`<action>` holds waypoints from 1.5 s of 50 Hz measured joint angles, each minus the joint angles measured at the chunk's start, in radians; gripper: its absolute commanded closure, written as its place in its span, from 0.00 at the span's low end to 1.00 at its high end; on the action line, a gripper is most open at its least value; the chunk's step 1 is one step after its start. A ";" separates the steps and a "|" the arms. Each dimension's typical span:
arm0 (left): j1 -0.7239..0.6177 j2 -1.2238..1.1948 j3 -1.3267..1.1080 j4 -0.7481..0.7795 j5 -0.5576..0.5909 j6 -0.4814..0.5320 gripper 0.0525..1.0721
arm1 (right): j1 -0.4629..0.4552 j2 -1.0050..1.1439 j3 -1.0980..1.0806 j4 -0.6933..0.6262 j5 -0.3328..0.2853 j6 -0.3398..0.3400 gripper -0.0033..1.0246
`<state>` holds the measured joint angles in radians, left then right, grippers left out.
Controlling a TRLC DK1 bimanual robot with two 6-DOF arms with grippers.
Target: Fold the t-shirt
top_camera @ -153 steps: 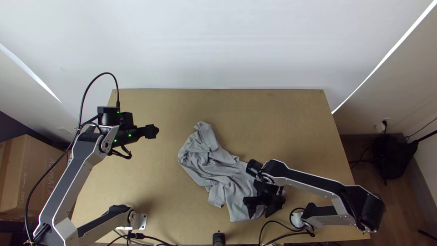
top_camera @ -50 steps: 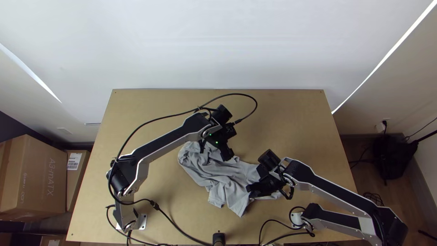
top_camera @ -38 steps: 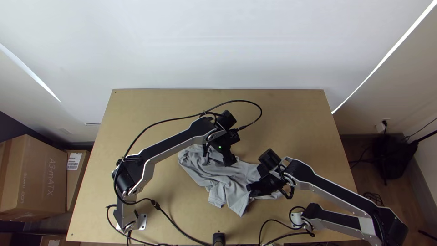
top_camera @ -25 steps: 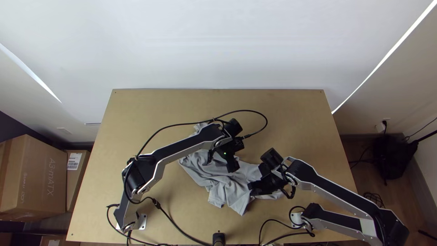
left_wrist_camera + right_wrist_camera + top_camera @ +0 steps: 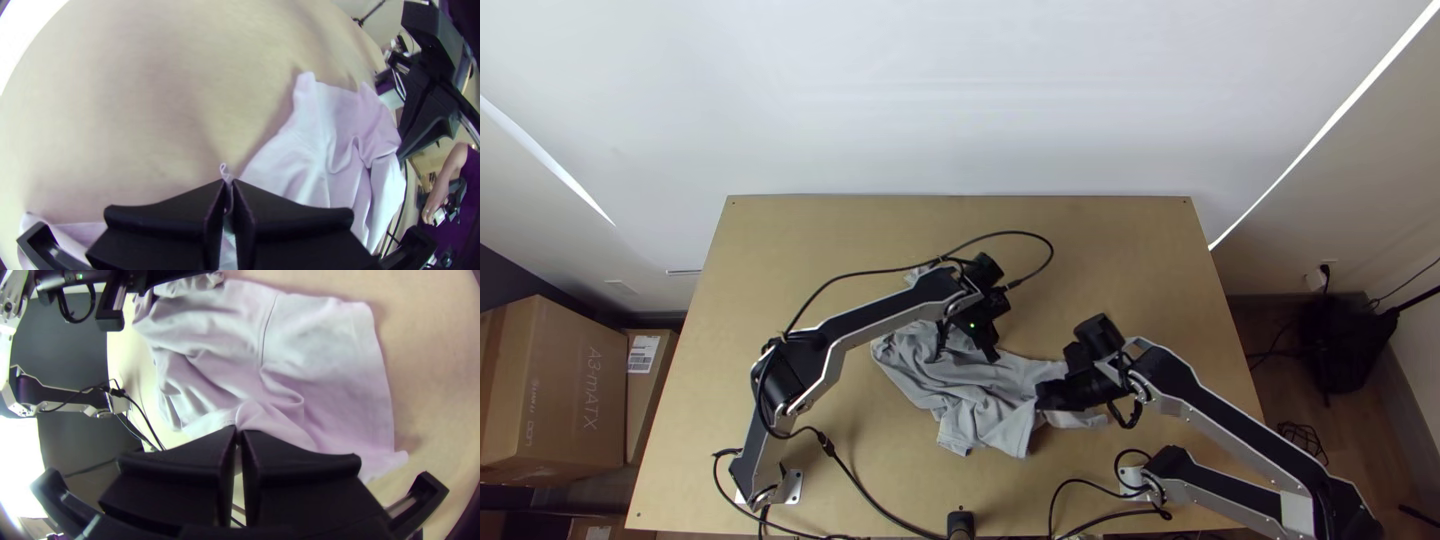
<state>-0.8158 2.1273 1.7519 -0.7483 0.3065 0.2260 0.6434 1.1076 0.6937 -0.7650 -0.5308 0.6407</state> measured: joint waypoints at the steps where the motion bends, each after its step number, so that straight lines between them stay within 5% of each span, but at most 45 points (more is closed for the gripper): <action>1: 0.010 -0.006 0.000 0.000 0.000 -0.006 0.97 | -0.016 -0.003 0.000 0.005 0.000 -0.004 0.97; 21: 0.272 -0.252 0.000 0.039 -0.102 -0.112 0.98 | -0.294 -0.068 0.044 0.024 0.011 -0.094 0.97; 41: 0.572 -0.402 0.033 0.055 -0.200 -0.220 0.98 | -0.524 0.025 0.453 0.058 0.042 -0.269 0.97; 65: 0.848 -0.498 0.283 0.056 -0.251 -0.324 0.98 | -0.606 0.333 1.118 0.188 0.208 -0.382 0.97; 75: 0.868 -0.515 0.426 0.117 -0.248 -0.360 0.98 | -0.606 0.423 1.282 0.372 0.298 -0.438 0.97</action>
<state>0.0525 1.6119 2.1784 -0.6315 0.0589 -0.1337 0.0372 1.5303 1.9759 -0.3935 -0.2329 0.2028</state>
